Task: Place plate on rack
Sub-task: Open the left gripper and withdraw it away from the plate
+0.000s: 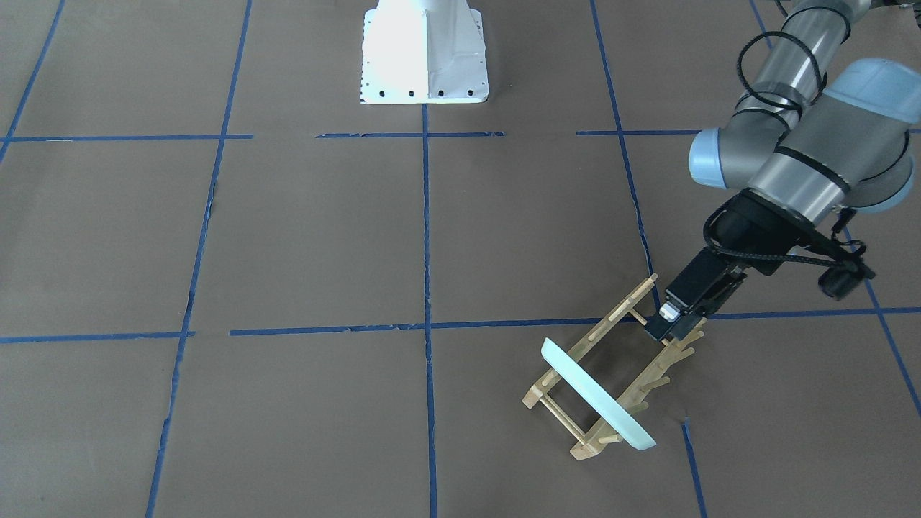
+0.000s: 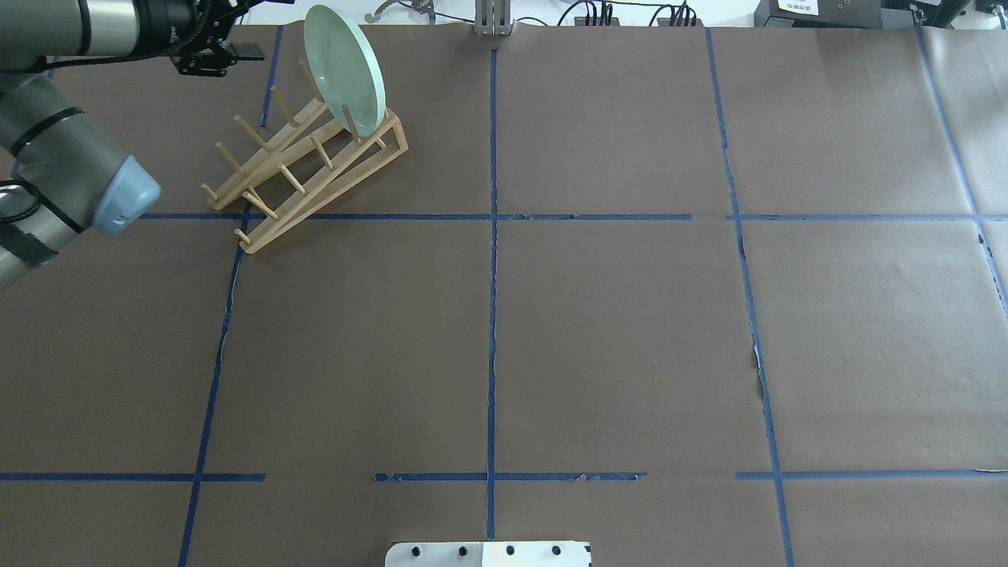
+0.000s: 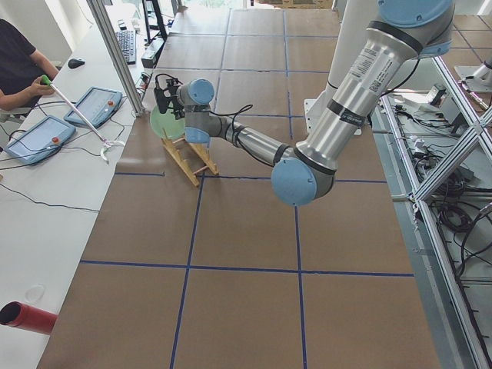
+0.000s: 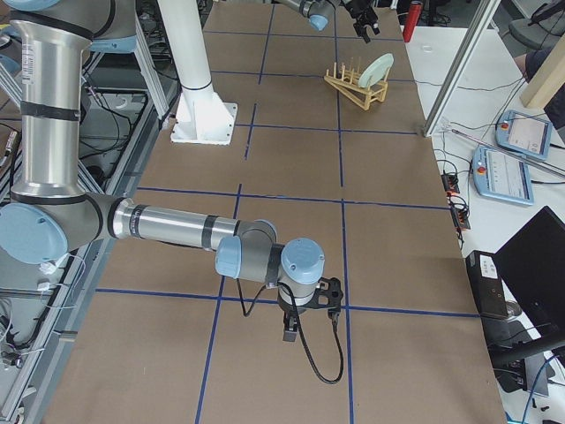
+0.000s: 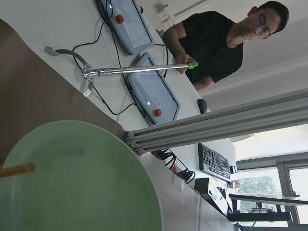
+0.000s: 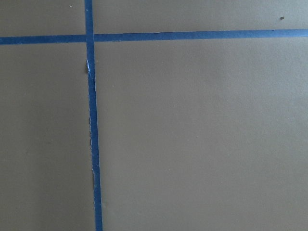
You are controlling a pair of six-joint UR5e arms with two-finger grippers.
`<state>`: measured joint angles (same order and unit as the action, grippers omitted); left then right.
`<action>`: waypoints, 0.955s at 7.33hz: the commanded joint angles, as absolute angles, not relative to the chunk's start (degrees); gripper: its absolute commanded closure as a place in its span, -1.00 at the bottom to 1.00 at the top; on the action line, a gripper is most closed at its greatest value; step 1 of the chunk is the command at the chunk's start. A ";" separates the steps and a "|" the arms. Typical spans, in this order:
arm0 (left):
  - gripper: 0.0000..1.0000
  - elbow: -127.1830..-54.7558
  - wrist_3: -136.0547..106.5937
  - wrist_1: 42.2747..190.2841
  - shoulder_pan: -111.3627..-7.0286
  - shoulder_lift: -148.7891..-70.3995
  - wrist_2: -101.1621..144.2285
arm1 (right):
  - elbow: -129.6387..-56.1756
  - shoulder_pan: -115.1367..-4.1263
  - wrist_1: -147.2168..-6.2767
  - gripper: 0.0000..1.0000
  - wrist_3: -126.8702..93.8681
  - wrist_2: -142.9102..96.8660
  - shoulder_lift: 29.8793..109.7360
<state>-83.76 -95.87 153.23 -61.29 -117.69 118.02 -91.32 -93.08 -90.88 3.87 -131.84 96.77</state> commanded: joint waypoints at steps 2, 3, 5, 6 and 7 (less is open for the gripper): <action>-1.00 -91.56 -50.51 126.31 -71.96 -106.47 130.25 | -91.32 -93.08 -90.88 -1.00 3.87 -131.84 96.77; -1.00 -91.84 -35.83 118.12 -73.46 -104.61 129.99 | -91.32 -93.08 -90.88 -1.00 3.87 -131.84 96.77; -1.00 -90.88 -15.99 105.24 -80.80 -102.67 126.83 | -91.32 -93.08 -90.88 -1.00 3.87 -131.84 96.77; -1.00 -90.79 -13.73 105.64 -83.12 -100.83 127.00 | -91.32 -93.08 -90.88 -1.00 3.87 -131.84 96.77; -1.00 -89.14 -13.62 105.82 -84.45 -100.81 126.83 | -91.32 -93.08 -90.88 -1.00 3.87 -131.84 96.77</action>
